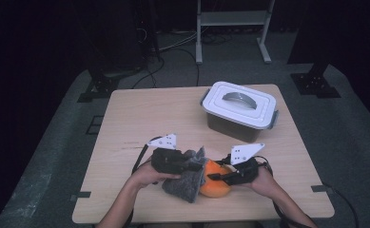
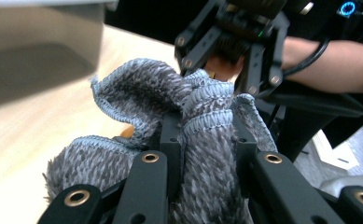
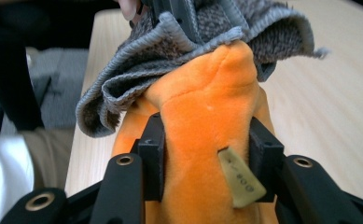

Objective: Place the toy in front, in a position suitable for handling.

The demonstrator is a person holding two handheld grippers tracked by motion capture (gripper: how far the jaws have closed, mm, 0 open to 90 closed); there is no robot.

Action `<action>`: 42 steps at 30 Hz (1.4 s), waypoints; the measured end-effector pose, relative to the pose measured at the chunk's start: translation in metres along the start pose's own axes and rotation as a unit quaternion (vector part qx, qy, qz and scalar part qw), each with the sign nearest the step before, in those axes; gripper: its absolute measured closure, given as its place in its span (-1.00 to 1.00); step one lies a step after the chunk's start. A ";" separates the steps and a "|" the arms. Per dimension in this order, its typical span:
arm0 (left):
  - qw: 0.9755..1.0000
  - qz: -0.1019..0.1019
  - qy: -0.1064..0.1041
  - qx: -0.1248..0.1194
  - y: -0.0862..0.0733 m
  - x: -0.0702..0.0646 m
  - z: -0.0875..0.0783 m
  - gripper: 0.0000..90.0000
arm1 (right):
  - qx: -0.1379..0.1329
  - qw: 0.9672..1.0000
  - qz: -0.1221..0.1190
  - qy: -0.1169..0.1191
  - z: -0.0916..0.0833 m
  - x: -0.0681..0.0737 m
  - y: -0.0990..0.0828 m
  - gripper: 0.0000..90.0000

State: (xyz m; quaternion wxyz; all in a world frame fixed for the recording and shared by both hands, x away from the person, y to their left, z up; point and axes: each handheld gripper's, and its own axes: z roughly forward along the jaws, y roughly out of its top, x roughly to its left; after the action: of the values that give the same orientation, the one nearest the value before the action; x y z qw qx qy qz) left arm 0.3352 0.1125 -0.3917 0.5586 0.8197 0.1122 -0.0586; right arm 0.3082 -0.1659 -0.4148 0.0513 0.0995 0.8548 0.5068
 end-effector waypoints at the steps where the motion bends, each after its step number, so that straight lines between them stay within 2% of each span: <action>1: 1.000 0.007 0.003 0.000 0.004 -0.001 -0.005 0.63 | -0.013 1.000 0.002 0.005 0.002 -0.002 0.001 0.28; 3: 1.000 0.012 0.013 0.004 0.010 -0.002 -0.012 0.63 | -0.039 0.999 0.000 0.010 0.008 -0.005 0.005 0.27; 5: 1.000 0.013 0.017 0.012 0.011 -0.001 -0.014 0.63 | -0.047 0.999 -0.002 0.010 0.013 -0.006 0.006 0.19; 6: 0.999 0.015 0.020 0.025 0.009 -0.001 -0.012 0.63 | -0.043 0.999 -0.004 0.011 0.017 -0.007 0.006 0.09; 7: 0.999 0.015 0.020 0.035 0.006 -0.001 -0.008 0.63 | -0.026 1.000 -0.007 0.009 0.020 -0.007 0.005 -0.05; 9: 1.000 0.008 0.009 0.024 0.002 0.000 -0.003 0.63 | -0.004 1.000 0.002 0.011 0.023 -0.006 0.006 -0.32; 11: 1.000 0.008 0.003 0.015 0.002 -0.001 0.001 0.63 | 0.006 1.000 0.001 0.003 0.018 -0.003 0.010 -0.40; 12: 1.000 0.015 0.001 0.019 0.005 -0.003 0.004 0.63 | 0.011 1.000 0.002 0.003 0.016 -0.003 0.012 -0.38; 14: 0.999 0.023 0.004 0.025 0.008 -0.005 0.007 0.63 | 0.026 1.000 0.001 0.001 0.013 -0.003 0.011 -0.16; 17: 0.999 0.024 0.003 0.025 0.008 -0.004 0.007 0.63 | 0.033 0.999 -0.011 0.001 0.009 -0.003 0.005 0.17; 19: 0.999 0.021 0.003 0.024 0.005 -0.003 0.006 0.63 | 0.030 0.999 -0.014 0.002 0.006 -0.002 0.000 0.24; 28: 1.000 0.011 0.012 0.020 -0.007 -0.001 -0.006 0.63 | 0.028 0.999 -0.033 0.002 -0.004 -0.002 -0.011 0.29; 36: 0.999 0.000 0.037 0.022 -0.012 0.006 -0.022 0.62 | 0.026 0.999 -0.040 0.000 -0.011 -0.001 -0.015 0.29; 39: 0.999 -0.005 0.032 0.008 -0.009 0.007 -0.021 0.62 | 0.022 0.999 -0.043 0.004 -0.012 -0.001 -0.016 0.29; 42: 1.000 0.008 0.021 0.006 0.002 0.004 -0.014 0.62 | 0.025 0.999 -0.048 0.006 -0.011 -0.001 -0.015 0.29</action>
State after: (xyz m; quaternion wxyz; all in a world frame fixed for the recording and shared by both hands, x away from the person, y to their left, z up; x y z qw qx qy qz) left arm 0.3388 0.1251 -0.3859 0.5519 0.8248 0.1171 -0.0373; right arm 0.3050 -0.1822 -0.4230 0.0678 0.0570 0.8711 0.4831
